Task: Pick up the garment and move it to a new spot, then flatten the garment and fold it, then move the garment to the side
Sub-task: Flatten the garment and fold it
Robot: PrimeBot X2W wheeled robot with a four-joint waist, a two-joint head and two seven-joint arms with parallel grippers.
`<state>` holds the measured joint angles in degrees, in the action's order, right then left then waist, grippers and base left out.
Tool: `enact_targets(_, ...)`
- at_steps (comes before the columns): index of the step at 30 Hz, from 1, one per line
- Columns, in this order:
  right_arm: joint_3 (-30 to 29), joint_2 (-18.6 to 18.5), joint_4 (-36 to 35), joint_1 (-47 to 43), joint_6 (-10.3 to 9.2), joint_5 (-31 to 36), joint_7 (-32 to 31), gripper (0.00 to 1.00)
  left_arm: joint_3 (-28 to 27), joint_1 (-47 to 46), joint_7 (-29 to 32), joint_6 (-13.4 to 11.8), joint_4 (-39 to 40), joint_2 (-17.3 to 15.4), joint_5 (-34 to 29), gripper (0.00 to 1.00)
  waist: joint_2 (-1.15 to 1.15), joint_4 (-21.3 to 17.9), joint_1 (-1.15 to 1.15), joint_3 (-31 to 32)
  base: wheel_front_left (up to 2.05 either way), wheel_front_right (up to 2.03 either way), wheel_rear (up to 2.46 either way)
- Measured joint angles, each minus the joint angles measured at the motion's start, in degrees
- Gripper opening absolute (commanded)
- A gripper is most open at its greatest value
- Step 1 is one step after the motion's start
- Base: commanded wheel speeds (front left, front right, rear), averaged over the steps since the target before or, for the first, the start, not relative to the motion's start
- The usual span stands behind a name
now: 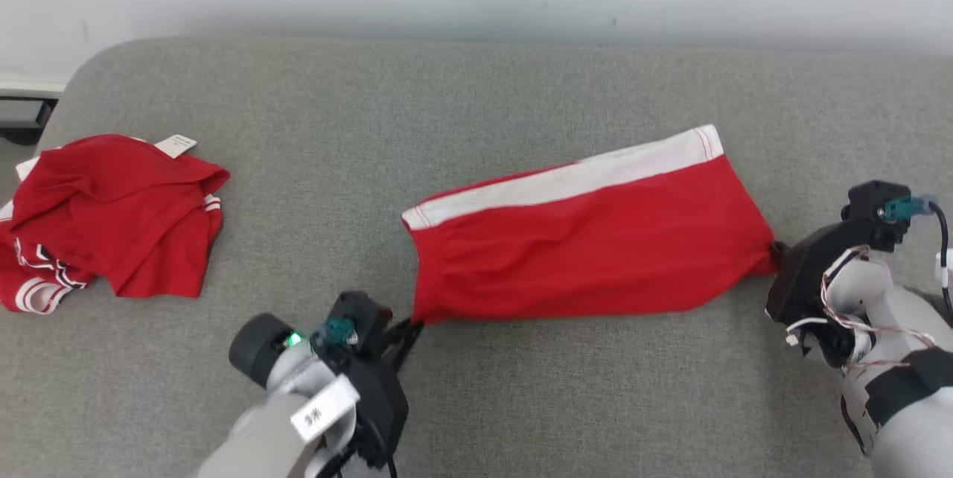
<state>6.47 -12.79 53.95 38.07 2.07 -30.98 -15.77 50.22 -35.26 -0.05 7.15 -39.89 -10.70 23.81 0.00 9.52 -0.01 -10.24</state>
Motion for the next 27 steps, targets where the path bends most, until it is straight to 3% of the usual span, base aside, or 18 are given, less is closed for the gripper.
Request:
enact_targets(6,-0.41,0.76,-2.56,-4.85,1.32,-1.56,0.10,0.00,5.92,3.87,-0.55,0.00,5.06,-3.48,3.02,0.00,0.00,0.15,0.00,2.04,0.00,0.00,0.00)
enact_targets(15,-1.01,1.79,-9.79,-13.64,2.99,-4.41,-0.10,0.00,10.07,7.64,-0.58,0.00,12.94,-7.95,9.83,0.00,0.00,-0.44,0.00,5.39,0.00,0.00,0.00)
enact_targets(22,-1.49,1.36,-18.64,-21.63,2.99,-4.85,-0.60,0.00,10.50,11.01,0.34,0.00,16.29,-13.33,14.33,0.00,0.00,-1.64,-0.01,8.44,0.00,0.00,0.00)
enact_targets(27,-2.42,0.90,-25.76,-28.30,2.22,-5.89,-1.42,0.00,11.82,12.87,1.75,0.00,19.03,-15.15,17.26,0.00,0.00,-2.93,0.00,10.14,0.00,0.00,0.00)
